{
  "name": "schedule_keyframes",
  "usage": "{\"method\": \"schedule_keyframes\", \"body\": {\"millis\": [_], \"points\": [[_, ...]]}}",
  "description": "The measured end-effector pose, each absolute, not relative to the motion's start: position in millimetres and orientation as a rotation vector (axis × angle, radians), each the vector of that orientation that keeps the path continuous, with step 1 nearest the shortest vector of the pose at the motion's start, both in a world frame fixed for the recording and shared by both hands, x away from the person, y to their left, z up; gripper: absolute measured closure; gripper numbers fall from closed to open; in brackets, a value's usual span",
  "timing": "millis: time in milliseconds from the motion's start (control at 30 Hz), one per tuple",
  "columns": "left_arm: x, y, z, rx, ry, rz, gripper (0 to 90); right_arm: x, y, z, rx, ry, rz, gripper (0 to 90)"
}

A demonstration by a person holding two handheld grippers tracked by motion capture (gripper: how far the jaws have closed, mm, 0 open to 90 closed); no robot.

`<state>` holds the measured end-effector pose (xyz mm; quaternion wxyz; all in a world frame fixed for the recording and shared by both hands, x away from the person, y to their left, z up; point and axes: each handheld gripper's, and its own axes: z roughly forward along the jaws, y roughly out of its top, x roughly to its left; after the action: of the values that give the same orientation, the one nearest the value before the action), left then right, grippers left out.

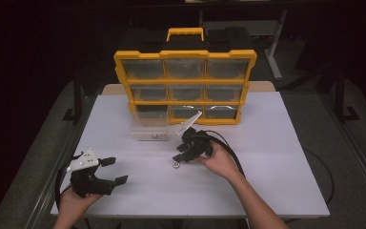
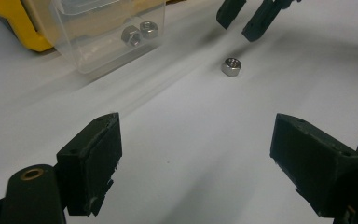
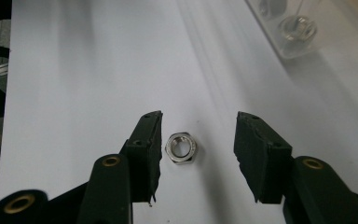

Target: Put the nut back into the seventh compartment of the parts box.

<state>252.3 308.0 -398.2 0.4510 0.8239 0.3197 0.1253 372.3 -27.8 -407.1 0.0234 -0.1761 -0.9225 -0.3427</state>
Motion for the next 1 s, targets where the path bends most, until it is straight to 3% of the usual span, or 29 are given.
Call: {"method": "schedule_keyframes", "body": {"millis": [367, 633, 1000], "points": [[252.8, 308.5, -398.4, 2.035, 0.786, 0.305, 16.7, 362.8, -14.4, -430.3, -0.474, -2.914, -0.969, 56.1], [252.8, 308.9, -398.2, 2.032, 0.791, 0.304, 16.7, 357.9, -4.7, -434.3, -0.42, -3.009, -0.928, 65.1], [252.6, 309.4, -397.6, 2.023, 0.797, 0.303, 16.7, 360.0, -8.0, -434.0, -0.425, -2.992, -0.925, 68.7]]}}
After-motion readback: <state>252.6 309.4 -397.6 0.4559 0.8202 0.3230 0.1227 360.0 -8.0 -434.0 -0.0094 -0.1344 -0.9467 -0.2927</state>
